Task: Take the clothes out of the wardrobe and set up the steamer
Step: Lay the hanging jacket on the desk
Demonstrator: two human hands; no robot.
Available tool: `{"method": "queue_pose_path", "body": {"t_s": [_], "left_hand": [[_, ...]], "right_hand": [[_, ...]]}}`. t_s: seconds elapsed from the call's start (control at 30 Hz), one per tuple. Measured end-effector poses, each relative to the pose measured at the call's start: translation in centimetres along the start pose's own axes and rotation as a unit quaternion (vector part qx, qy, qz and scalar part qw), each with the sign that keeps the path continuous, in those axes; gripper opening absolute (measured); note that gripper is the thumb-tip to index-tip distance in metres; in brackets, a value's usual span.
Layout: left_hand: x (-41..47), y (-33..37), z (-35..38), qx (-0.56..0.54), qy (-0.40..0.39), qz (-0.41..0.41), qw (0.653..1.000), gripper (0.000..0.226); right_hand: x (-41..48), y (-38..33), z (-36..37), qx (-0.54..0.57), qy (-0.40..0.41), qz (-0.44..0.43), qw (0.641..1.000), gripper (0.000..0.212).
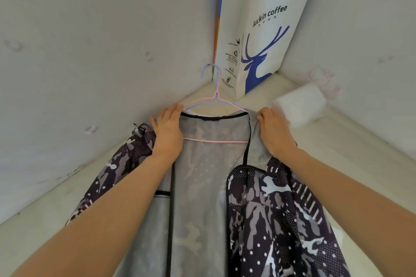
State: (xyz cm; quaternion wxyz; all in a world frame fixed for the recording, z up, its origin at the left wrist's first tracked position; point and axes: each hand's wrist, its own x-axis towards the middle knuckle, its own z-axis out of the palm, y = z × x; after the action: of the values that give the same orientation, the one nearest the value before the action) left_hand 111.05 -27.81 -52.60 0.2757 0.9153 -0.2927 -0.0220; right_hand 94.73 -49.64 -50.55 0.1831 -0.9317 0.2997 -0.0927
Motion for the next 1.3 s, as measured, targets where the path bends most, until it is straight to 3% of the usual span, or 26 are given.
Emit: {"method": "queue_pose_path", "body": {"t_s": [0.2,0.33,0.5,0.63,0.83,0.97,1.3], "left_hand": [[-0.3,-0.6,1.5,0.091,-0.084,0.008,0.992,0.056],[-0.5,-0.5,1.8,0.162,-0.113,0.015,0.980,0.056],[-1.0,-0.4,1.0,0.183,-0.127,0.020,0.975,0.061],[-3.1,-0.1,0.3,0.201,-0.109,0.031,0.973,0.060],[-9.8,2.0,-0.8,0.168,-0.092,0.037,0.981,0.055],[-16.0,3.2,-1.4,0.132,-0.130,0.040,0.982,0.057],[-30.0,6.2,-3.6,0.091,-0.149,0.027,0.984,0.054]], "right_hand": [[0.3,1.0,2.4,-0.060,0.003,-0.003,0.998,0.025],[0.1,1.1,2.7,-0.107,0.017,-0.011,0.994,0.025],[-0.7,0.6,1.4,-0.121,-0.034,0.006,0.992,0.039],[-3.6,0.1,0.2,-0.119,-0.050,-0.039,0.991,0.045],[-10.3,-1.7,-1.0,-0.133,-0.060,-0.110,0.983,0.045],[-15.3,-2.9,-1.7,-0.131,-0.077,-0.121,0.981,0.049],[-27.1,-4.8,-4.4,-0.094,-0.132,-0.087,0.983,0.055]]}}
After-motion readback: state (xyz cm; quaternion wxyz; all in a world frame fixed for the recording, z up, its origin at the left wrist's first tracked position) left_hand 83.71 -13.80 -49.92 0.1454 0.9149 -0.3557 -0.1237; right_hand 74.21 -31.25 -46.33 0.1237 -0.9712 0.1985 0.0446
